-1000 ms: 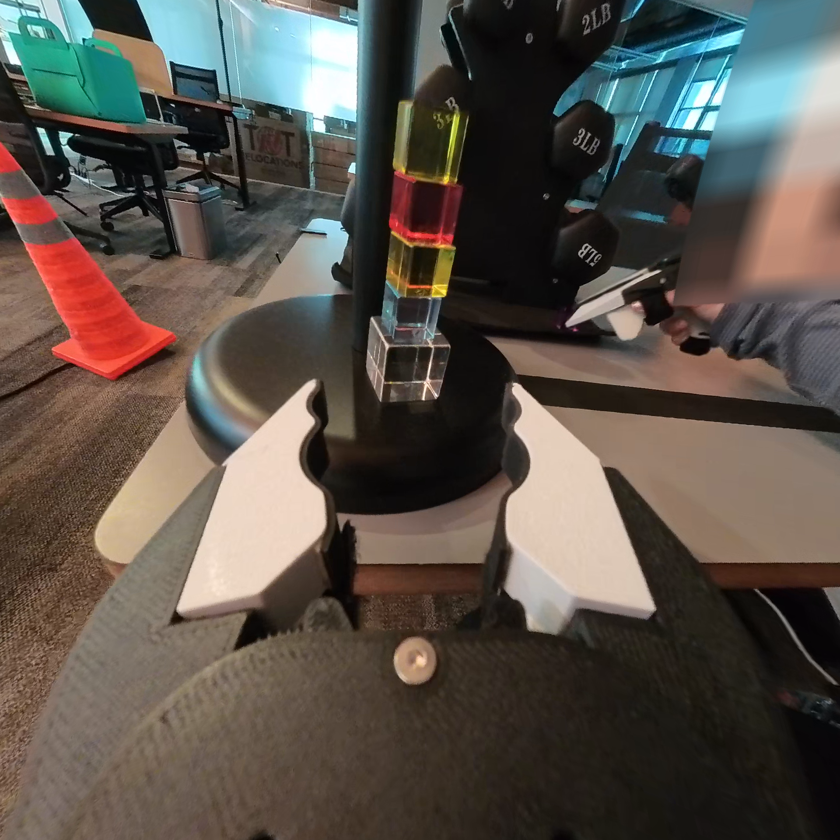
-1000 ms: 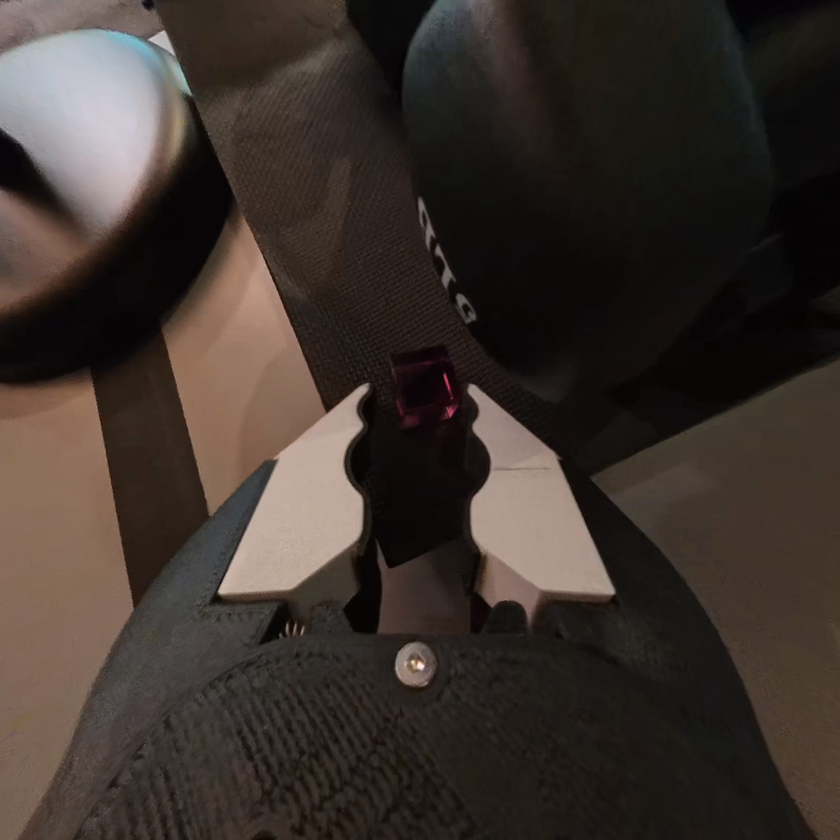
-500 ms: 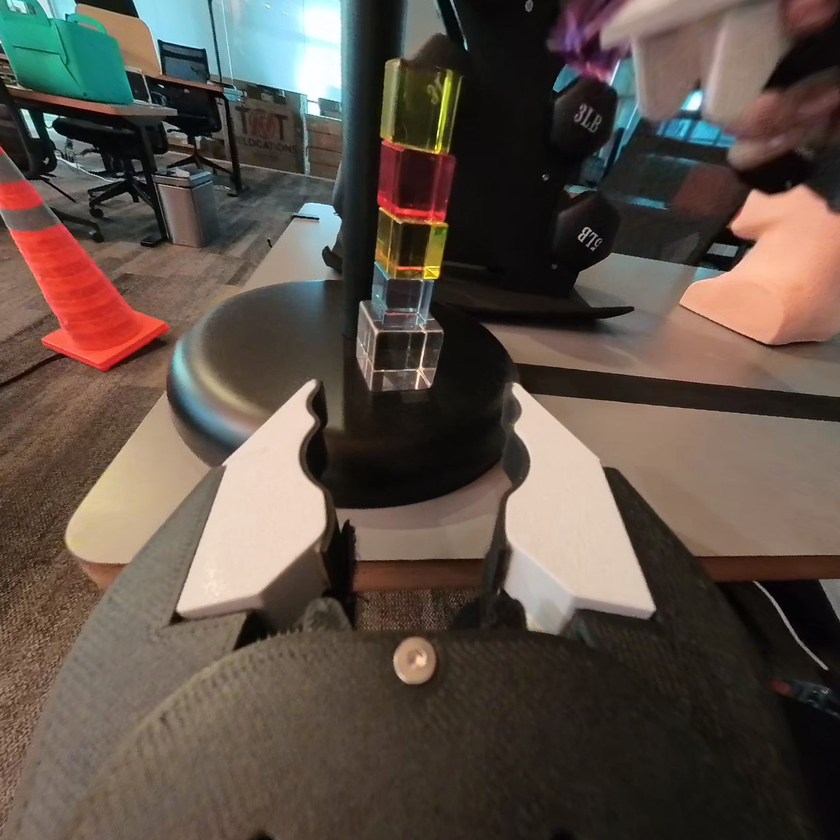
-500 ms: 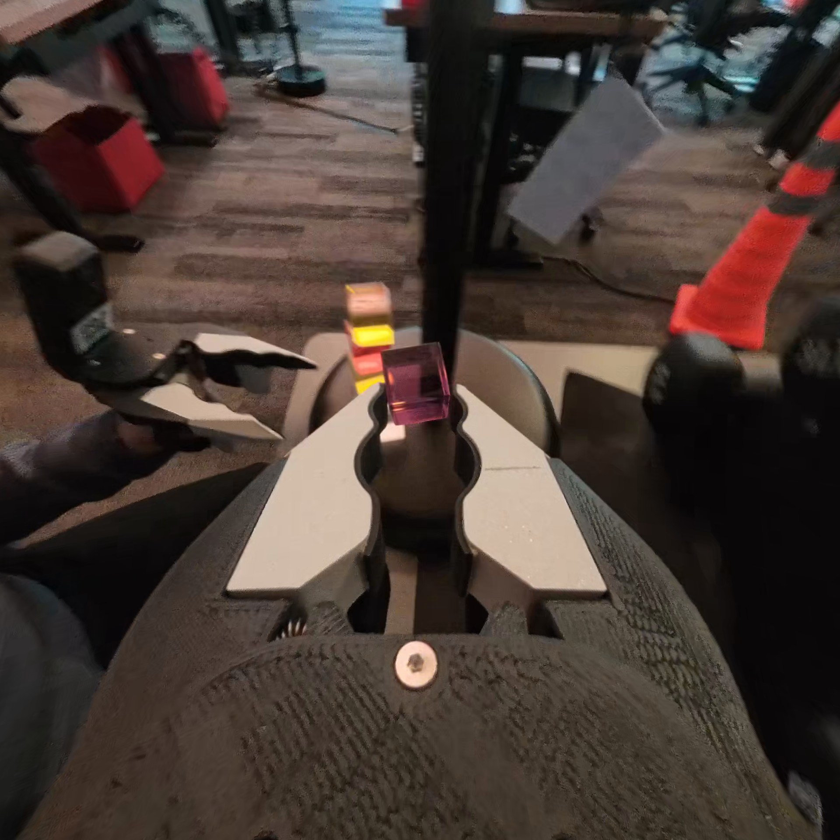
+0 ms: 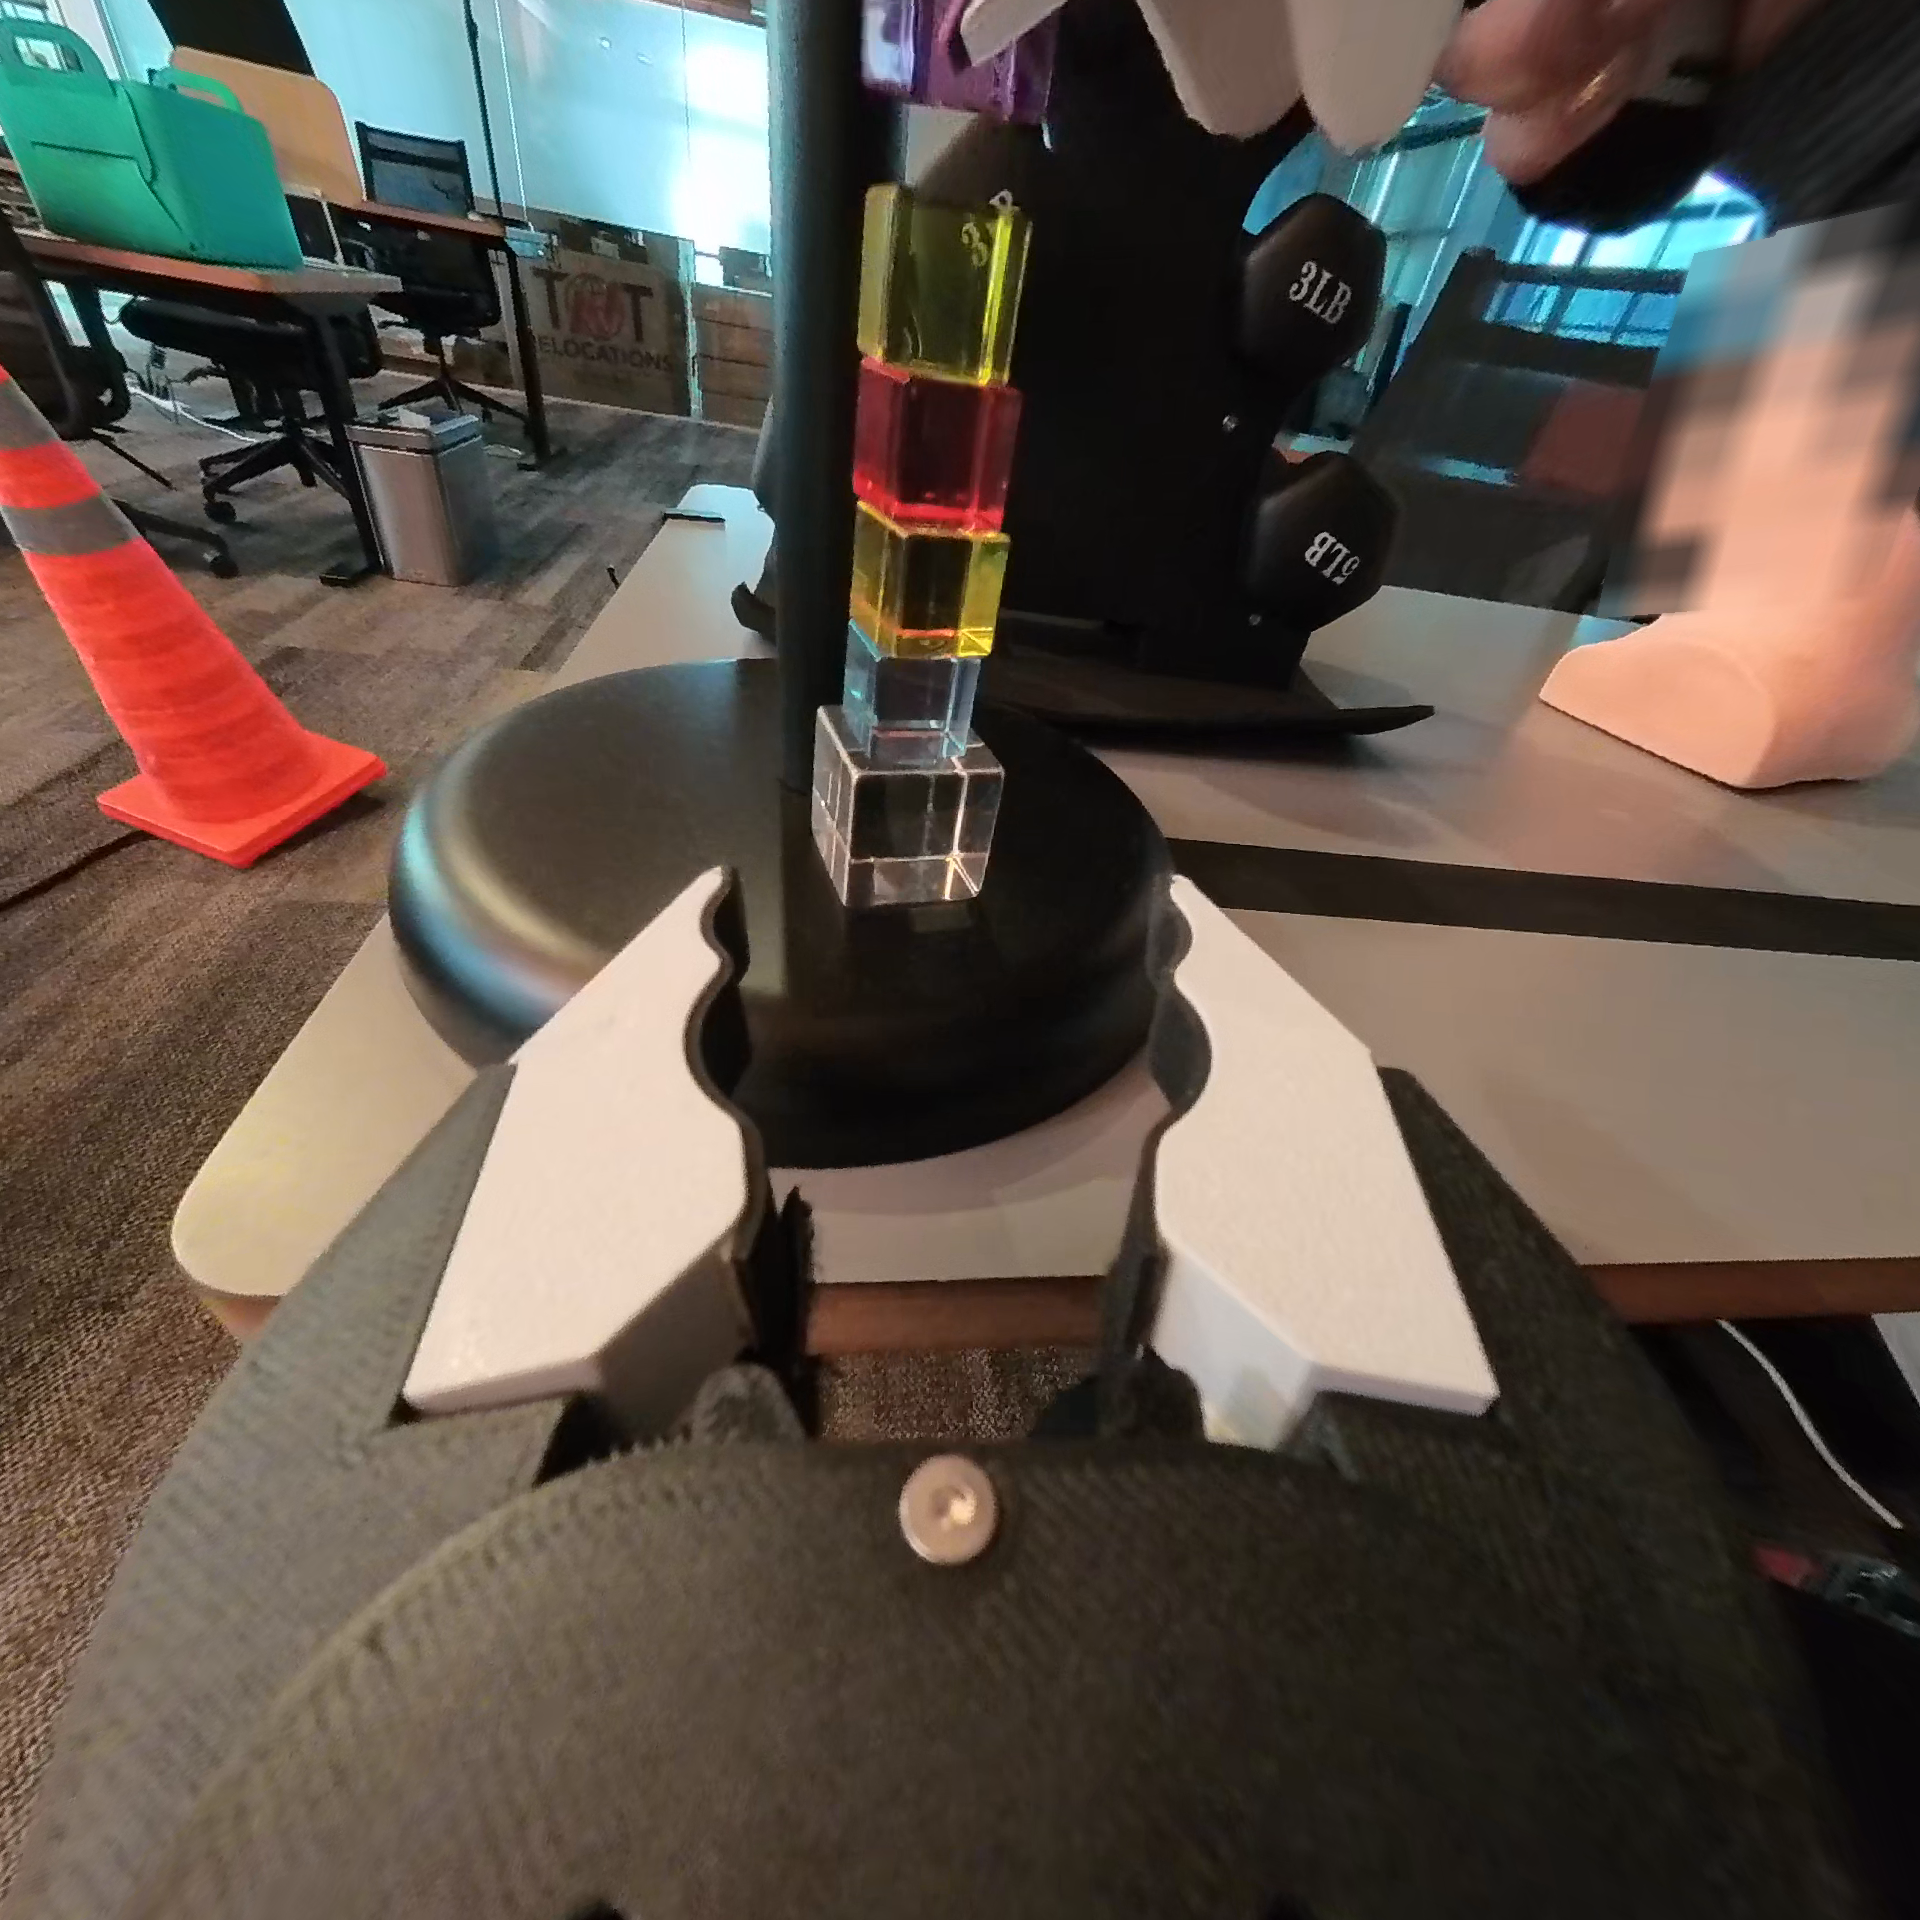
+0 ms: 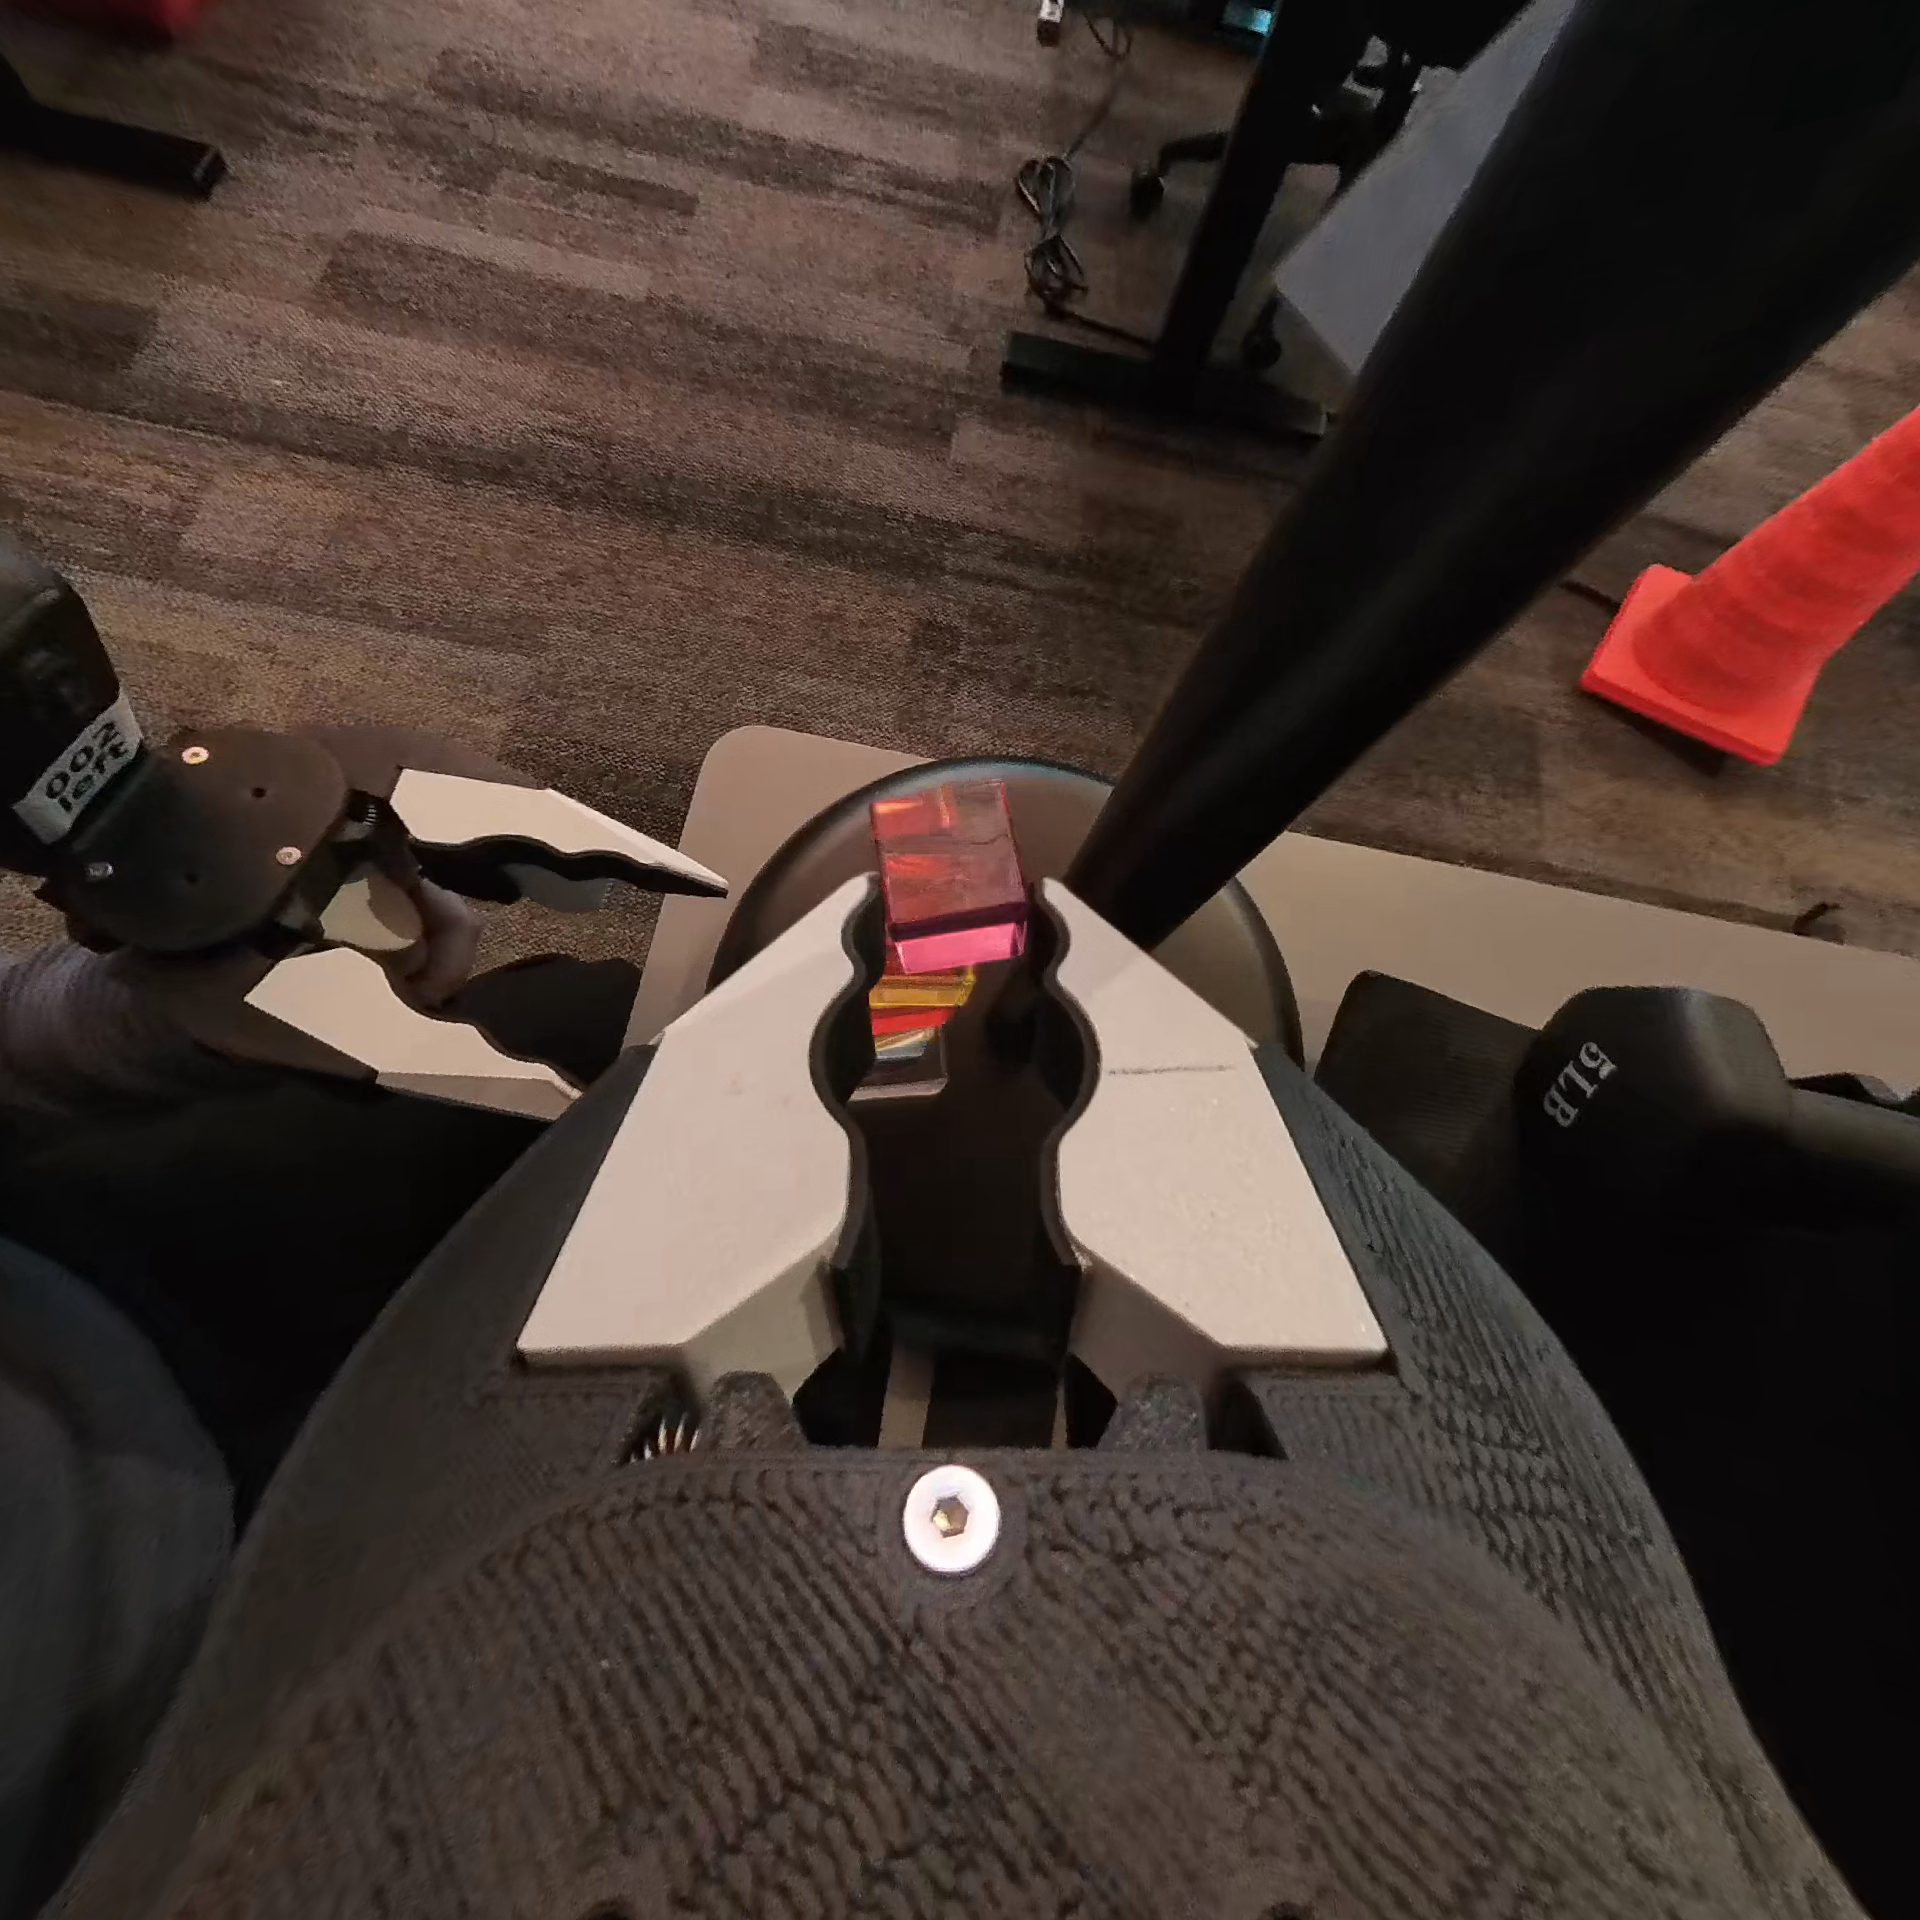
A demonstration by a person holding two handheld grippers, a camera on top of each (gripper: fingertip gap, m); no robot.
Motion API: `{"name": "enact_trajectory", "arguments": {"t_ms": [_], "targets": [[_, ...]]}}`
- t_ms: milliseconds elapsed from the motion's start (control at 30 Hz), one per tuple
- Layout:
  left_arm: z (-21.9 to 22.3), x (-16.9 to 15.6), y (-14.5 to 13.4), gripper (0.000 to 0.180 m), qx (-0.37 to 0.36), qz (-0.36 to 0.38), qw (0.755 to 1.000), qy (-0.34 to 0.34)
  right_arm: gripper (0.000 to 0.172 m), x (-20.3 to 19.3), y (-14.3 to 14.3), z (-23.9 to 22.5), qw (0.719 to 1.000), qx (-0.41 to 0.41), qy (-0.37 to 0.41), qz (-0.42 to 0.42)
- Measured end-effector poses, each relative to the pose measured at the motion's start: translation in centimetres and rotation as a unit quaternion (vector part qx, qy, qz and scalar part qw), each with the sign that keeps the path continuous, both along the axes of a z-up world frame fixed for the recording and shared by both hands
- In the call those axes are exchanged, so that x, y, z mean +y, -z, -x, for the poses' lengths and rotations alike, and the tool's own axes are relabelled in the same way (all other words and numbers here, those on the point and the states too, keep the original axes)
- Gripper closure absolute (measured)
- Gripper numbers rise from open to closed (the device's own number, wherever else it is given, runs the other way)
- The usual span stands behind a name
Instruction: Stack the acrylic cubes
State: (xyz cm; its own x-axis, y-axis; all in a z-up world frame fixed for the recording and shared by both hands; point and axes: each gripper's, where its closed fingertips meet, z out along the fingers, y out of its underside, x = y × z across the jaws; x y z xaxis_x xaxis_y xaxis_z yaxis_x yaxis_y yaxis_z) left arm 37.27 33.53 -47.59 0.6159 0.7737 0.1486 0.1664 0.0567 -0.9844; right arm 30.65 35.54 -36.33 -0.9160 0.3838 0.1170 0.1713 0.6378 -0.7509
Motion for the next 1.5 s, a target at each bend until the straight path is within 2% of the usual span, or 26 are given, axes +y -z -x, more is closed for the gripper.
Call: {"name": "enact_trajectory", "arguments": {"t_ms": [467,633,700,767,900,967,1000,1100,1167,1267,1400,1500], "targets": [[0.1,-0.1,0.2,0.103,-0.002,0.0,1.0,0.0,0.146,-0.1,1.2,-0.2,1.0,-0.004,-0.005,-0.004],[0.1,-0.1,0.2,0.103,-0.001,0.0,1.0,0.0,0.135,0.2,0.8,-0.1,1.0,0.009,0.002,0.003],[0.1,0.0,0.3,0.103,-0.002,0.002,1.0,0.001,0.12,0.6,0.3,0.1,1.0,0.025,0.01,0.009],[0.0,0.1,0.3,0.102,-0.003,0.003,1.0,0.002,0.116,1.3,-0.4,0.0,0.999,0.047,0.017,0.019],[0.1,0.1,0.4,0.102,-0.003,0.002,1.0,0.003,0.117,3.0,-1.5,-1.2,0.992,0.09,0.027,0.08],[0.1,0.1,0.6,0.104,-0.003,0.002,1.0,0.003,0.123,4.2,-1.6,-1.6,0.983,0.132,0.042,0.117],[0.1,0.1,0.6,0.107,0.0,0.002,1.0,0.001,0.131,5.1,-1.4,-1.8,0.977,0.156,0.059,0.133],[0.9,-0.8,0.3,0.135,0.006,0.003,1.0,-0.028,0.155,8.2,1.2,-2.1,0.954,0.205,0.13,0.175],[1.9,-1.3,0.0,0.157,-0.002,0.002,0.999,-0.043,0.164,10.0,3.7,-2.8,0.941,0.22,0.164,0.198],[4.1,-1.8,-0.1,0.179,-0.013,0.027,0.997,-0.075,0.172,11.6,6.6,-4.2,0.922,0.22,0.207,0.242],[6.8,-1.4,0.7,0.18,-0.044,0.065,0.992,-0.103,0.172,11.6,8.3,-5.6,0.907,0.2,0.22,0.3],[8.0,-0.5,1.8,0.18,-0.075,0.096,0.986,-0.11,0.172,11.4,7.9,-5.9,0.908,0.209,0.206,0.299]]}}
